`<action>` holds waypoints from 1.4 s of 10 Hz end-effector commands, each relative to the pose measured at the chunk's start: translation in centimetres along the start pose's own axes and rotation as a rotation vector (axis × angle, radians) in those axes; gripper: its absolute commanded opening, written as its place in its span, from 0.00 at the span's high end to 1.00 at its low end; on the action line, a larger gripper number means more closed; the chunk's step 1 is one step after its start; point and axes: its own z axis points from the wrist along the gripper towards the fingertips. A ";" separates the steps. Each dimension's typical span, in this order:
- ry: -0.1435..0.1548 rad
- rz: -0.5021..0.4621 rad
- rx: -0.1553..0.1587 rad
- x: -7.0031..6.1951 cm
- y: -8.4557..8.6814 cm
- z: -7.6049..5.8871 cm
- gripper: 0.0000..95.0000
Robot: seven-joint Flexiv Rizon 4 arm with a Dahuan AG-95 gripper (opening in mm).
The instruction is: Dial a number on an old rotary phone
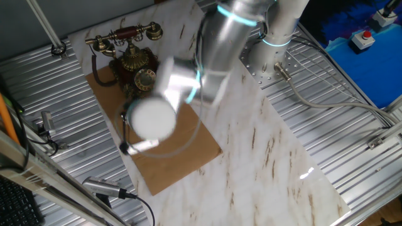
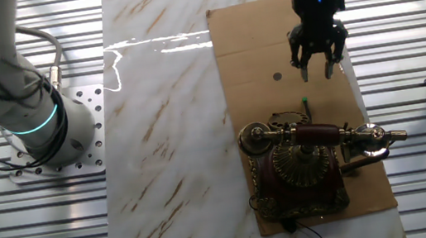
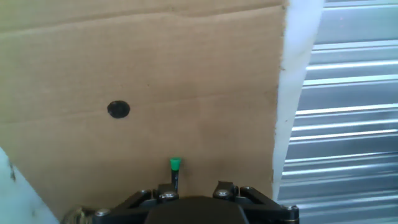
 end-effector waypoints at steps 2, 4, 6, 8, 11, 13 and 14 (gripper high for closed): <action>-0.229 0.104 -0.034 -0.4 0.1 -0.3 0.60; -0.325 0.152 -0.057 -0.5 0.1 -0.4 0.60; -0.393 0.183 -0.074 -0.6 0.1 -0.6 0.60; -0.425 0.196 -0.079 -0.8 -0.1 -0.9 0.60; -0.450 0.205 -0.085 -1.0 -0.4 -1.5 0.60; -0.505 0.222 -0.099 -1.0 -0.4 -1.5 0.60; -0.523 0.230 -0.102 -1.0 -0.4 -1.5 0.60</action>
